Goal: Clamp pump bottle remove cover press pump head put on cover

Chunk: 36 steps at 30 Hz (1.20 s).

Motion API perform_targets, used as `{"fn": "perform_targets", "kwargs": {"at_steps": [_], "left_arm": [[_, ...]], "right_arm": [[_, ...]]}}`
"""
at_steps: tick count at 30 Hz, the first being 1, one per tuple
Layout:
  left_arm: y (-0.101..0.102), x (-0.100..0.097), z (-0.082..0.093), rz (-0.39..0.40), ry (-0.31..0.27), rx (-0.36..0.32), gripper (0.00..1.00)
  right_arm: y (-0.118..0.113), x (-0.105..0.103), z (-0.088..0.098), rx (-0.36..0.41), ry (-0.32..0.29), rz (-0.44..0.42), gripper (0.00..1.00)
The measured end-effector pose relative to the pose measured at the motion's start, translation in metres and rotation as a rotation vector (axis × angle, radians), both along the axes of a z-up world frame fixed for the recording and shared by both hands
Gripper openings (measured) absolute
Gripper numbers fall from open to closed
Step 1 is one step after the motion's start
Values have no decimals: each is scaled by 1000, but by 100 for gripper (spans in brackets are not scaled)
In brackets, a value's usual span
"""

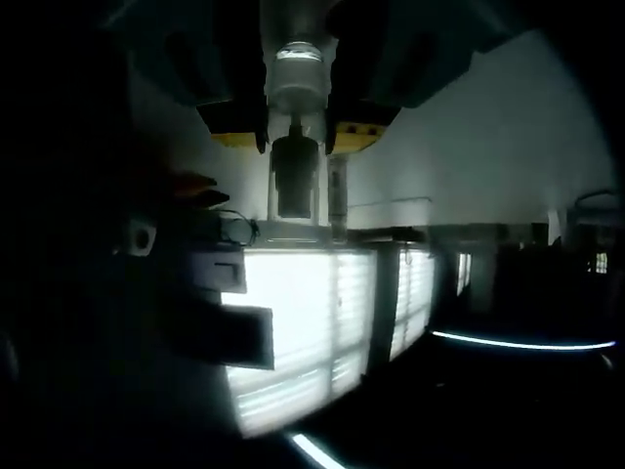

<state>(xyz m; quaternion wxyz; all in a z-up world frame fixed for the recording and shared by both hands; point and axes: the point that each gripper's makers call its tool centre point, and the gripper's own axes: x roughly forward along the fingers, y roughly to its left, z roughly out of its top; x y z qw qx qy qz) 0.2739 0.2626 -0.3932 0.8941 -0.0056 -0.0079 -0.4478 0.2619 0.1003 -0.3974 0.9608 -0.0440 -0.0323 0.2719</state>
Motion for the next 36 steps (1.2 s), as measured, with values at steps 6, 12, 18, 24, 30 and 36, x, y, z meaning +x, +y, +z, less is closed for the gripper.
{"fn": "perform_targets", "kwargs": {"at_steps": [6,12,18,24,30,36], "left_arm": [[-2,-5,2,-21,18,-28,15],[-1,-5,-2,-15,23,-12,15],[-1,-6,-1,-8,9,-14,15],[0,-7,0,-1,-9,-12,15],[-1,-6,0,4,-10,-18,15],[-1,-6,-1,4,-9,-21,15]], "right_arm": [[2,-1,0,0,-1,-1,26],[1,-1,0,1,0,-1,26],[2,-2,1,0,-1,-1,26],[3,-2,2,2,-5,-1,26],[3,-3,3,3,-7,0,26],[-1,-1,2,3,-6,-1,26]]}}
